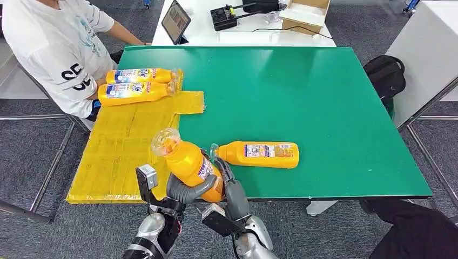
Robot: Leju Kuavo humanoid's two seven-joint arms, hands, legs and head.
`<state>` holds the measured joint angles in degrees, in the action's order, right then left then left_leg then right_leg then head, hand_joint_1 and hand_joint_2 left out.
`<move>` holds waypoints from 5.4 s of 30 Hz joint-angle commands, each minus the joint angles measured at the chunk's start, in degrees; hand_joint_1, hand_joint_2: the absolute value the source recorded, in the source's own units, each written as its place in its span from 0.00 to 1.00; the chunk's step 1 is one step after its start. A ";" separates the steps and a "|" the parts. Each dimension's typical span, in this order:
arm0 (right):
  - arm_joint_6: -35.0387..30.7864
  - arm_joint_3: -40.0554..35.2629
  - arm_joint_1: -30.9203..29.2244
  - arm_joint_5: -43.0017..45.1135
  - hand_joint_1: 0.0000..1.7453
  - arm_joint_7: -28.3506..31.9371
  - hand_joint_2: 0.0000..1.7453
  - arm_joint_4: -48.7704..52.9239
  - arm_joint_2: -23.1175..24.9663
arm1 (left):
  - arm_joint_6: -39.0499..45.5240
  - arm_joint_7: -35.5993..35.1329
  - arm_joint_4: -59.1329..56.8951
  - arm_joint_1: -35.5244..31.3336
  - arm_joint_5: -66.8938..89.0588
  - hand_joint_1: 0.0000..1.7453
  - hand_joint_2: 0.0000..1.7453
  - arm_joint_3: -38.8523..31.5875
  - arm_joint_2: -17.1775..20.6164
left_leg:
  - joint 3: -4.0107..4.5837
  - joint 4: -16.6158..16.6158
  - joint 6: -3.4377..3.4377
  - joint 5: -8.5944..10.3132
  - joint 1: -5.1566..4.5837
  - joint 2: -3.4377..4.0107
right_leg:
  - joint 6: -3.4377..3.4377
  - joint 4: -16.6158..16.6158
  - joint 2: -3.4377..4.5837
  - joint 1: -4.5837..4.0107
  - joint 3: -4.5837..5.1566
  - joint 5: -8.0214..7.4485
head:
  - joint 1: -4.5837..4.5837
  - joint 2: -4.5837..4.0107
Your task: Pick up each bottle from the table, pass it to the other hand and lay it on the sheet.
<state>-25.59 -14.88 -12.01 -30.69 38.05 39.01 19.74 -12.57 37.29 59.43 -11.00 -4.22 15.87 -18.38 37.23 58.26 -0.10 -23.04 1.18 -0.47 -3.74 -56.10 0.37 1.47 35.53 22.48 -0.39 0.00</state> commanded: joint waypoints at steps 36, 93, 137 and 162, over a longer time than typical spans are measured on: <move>-10.50 -13.11 6.52 18.09 0.00 1.95 0.00 37.77 -5.22 | 52.57 -26.16 -21.04 -23.49 94.22 1.00 1.00 -24.87 12.17 | -0.41 -0.05 -0.04 -0.14 0.03 0.24 | 0.26 0.01 0.15 -0.08 -0.37 0.09 | -0.04 0.00; -2.77 -10.34 2.62 19.29 0.00 1.95 0.00 25.00 -2.93 | 26.28 -18.43 -44.63 -29.24 76.68 0.00 0.00 -29.98 14.54 | -0.79 -0.13 0.05 0.09 0.02 -0.25 | 0.31 0.04 -0.17 -0.07 -0.85 0.12 | -0.02 0.00; -3.31 4.97 -4.99 -6.31 0.00 -10.53 1.00 14.71 -10.40 | 47.79 2.71 13.71 -4.85 10.44 0.00 1.00 -15.07 5.88 | -0.36 -0.07 0.12 0.08 0.05 -0.08 | 0.39 0.03 -0.24 -0.13 -0.44 -0.01 | -0.04 0.00; 5.55 9.69 -19.09 -17.88 0.00 -21.89 1.00 -9.72 -14.42 | 47.16 2.71 2.79 -5.67 14.14 0.00 1.00 -5.76 5.71 | -0.19 -0.06 0.13 0.14 0.02 -0.12 | 0.33 0.00 -0.27 -0.10 -0.26 -0.06 | 0.00 0.00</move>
<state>-20.74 -6.54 -25.35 -47.30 17.72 39.49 6.80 35.36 40.24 68.78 -13.64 10.12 9.14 -12.79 37.20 58.23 0.08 -22.86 1.22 -0.60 -3.51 -56.13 0.14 1.38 35.43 22.38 -0.39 0.00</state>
